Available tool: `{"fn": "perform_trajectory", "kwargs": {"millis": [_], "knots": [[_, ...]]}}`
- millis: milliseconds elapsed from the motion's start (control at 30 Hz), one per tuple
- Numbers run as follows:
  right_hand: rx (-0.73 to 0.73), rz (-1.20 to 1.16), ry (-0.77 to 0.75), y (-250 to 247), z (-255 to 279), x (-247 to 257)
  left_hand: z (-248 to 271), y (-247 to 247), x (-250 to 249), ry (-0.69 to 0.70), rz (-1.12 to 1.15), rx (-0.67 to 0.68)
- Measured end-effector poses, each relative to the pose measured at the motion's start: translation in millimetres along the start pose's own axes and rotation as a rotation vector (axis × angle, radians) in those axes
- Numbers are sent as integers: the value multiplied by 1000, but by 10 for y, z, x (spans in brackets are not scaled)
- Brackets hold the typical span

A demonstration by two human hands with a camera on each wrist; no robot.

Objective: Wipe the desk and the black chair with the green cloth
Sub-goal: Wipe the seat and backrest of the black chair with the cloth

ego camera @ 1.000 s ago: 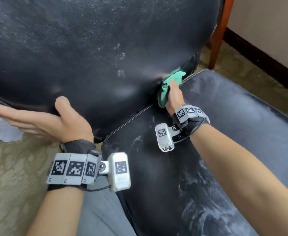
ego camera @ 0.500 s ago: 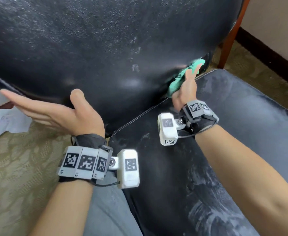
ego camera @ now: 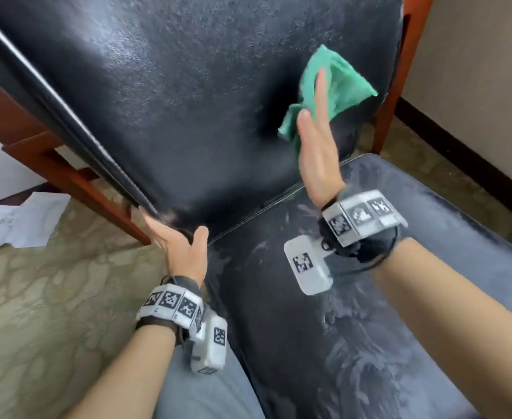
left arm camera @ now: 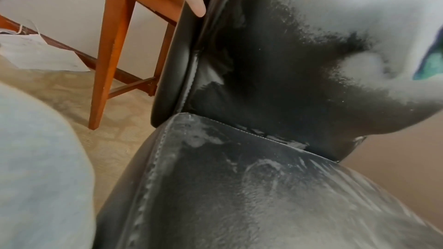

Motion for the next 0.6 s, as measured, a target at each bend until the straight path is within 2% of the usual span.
{"fn": "perform_trajectory", "kwargs": {"millis": [33, 133, 200, 333, 467, 600], "knots": [[18, 93, -23, 85, -101, 30, -7, -20, -32, -3, 13, 10], [52, 225, 124, 398, -146, -5, -56, -76, -131, -24, 81, -32], [80, 227, 196, 586, 36, -94, -90, -120, -235, -20, 93, -67], [260, 278, 321, 757, 443, -181, -166, -234, -432, 23, 90, -91], [384, 235, 380, 574, 559, -127, -214, -384, -674, 15, 55, -84], [356, 21, 470, 206, 504, 70, -291, -531, -1021, 86, 10, -154]]}}
Point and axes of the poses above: each hand's wrist, its own z-axis away from the middle knuckle, its own y-axis out of the palm, x = y × z, the point moved 2 cm from there along -z, towards the middle knuckle, and after that the axes turned 9 degrees about y, right-handed, at the moved point
